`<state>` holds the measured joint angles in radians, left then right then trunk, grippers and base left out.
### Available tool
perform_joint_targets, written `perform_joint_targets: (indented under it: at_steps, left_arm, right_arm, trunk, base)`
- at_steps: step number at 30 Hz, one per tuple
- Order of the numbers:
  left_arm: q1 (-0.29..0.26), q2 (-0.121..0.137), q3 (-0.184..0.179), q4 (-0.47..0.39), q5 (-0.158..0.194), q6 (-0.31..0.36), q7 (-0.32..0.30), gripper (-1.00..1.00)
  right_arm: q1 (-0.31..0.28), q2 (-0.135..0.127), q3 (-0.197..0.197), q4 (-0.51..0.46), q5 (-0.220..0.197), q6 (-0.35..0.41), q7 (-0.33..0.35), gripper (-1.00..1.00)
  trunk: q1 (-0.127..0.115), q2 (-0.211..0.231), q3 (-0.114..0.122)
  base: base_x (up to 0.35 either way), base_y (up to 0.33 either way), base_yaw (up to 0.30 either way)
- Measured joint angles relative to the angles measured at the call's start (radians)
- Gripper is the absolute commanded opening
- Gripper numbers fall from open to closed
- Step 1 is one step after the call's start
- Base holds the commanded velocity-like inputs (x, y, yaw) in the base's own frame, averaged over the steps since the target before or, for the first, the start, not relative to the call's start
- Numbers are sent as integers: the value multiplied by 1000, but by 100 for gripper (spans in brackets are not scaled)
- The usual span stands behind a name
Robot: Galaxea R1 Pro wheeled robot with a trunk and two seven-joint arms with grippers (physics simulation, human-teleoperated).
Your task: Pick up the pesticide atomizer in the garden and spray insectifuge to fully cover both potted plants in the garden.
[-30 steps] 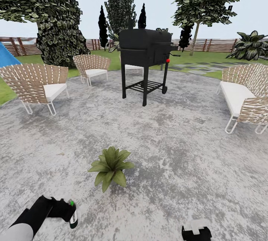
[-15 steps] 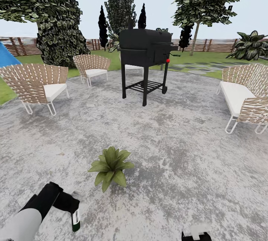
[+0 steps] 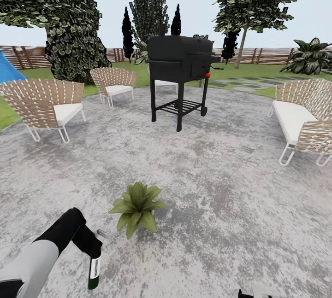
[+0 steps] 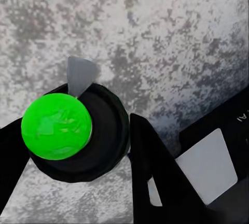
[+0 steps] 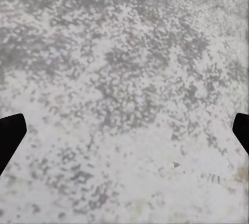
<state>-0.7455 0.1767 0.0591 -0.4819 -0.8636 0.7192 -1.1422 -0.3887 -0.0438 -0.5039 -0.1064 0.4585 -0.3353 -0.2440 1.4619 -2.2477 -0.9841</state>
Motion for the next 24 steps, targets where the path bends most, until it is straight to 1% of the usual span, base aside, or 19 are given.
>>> perform_joint_targets:
  at_steps: [2,6,8,9,11,12,13,14,15,19,20,22,23,24]
  left_arm:
    - [-1,-2,-2,-18,-4,10,-2,-100]
    - [-1,-4,-5,-46,-8,80,-4,-100]
    - [-1,-4,-7,-51,-8,100,-5,-100]
    - [2,16,-60,-52,-19,100,-49,-100]
    - [1,22,-85,-52,-18,99,-78,-100]
    - [0,24,-93,-53,-19,100,-85,-100]
    - [0,25,-99,-53,-20,99,-90,-100]
    - [-48,39,-197,-55,-21,99,-187,-100]
    - [-60,40,-201,-55,-21,98,-191,-100]
    - [-60,40,-201,-55,-21,98,-191,-100]
    - [-52,39,-201,-55,-21,99,-191,-100]
    - [-60,40,-201,-54,-23,96,-191,-100]
    - [-58,53,-204,-48,-27,96,-191,-100]
    - [-61,40,-200,-55,-19,99,-191,-100]
  right_arm:
    - [0,0,-2,0,0,0,0,100]
    - [0,3,-4,0,0,0,0,100]
    - [0,4,-4,0,0,0,0,100]
    - [0,5,-4,3,0,-1,0,100]
    - [0,5,-4,3,0,-1,0,100]
    - [0,5,-4,3,0,-1,1,100]
    - [0,5,-4,3,0,-1,1,100]
    - [0,-3,-5,3,1,-1,-1,100]
    - [0,-4,-4,3,1,-1,-1,100]
    - [0,-4,-4,3,0,-1,-1,100]
    - [8,-4,-6,4,0,-1,-1,100]
    - [0,-4,-2,3,1,-1,-2,100]
    - [-6,11,2,3,2,0,-1,100]
    - [0,-3,-6,3,0,-1,-2,100]
  trunk:
    - [0,0,0]
    - [-1,-1,0]
    - [0,0,0]
    - [0,0,-1]
    - [1,0,-3]
    - [-14,-2,-4]
    - [-2,0,-5]
    - [0,0,-5]
    - [0,0,-5]
    - [0,0,-5]
    - [-4,-4,-1]
    - [3,0,-5]
    - [5,12,-11]
    - [-3,0,-5]
  base:
    - [260,0,0]
    - [313,0,0]
    - [168,0,70]
    - [6,0,155]
    - [2,0,171]
    - [1,0,176]
    - [6,0,0]
    - [41,7,0]
    - [132,74,0]
    - [224,165,0]
    - [230,181,0]
    - [199,160,0]
    - [121,98,0]
    - [77,63,0]
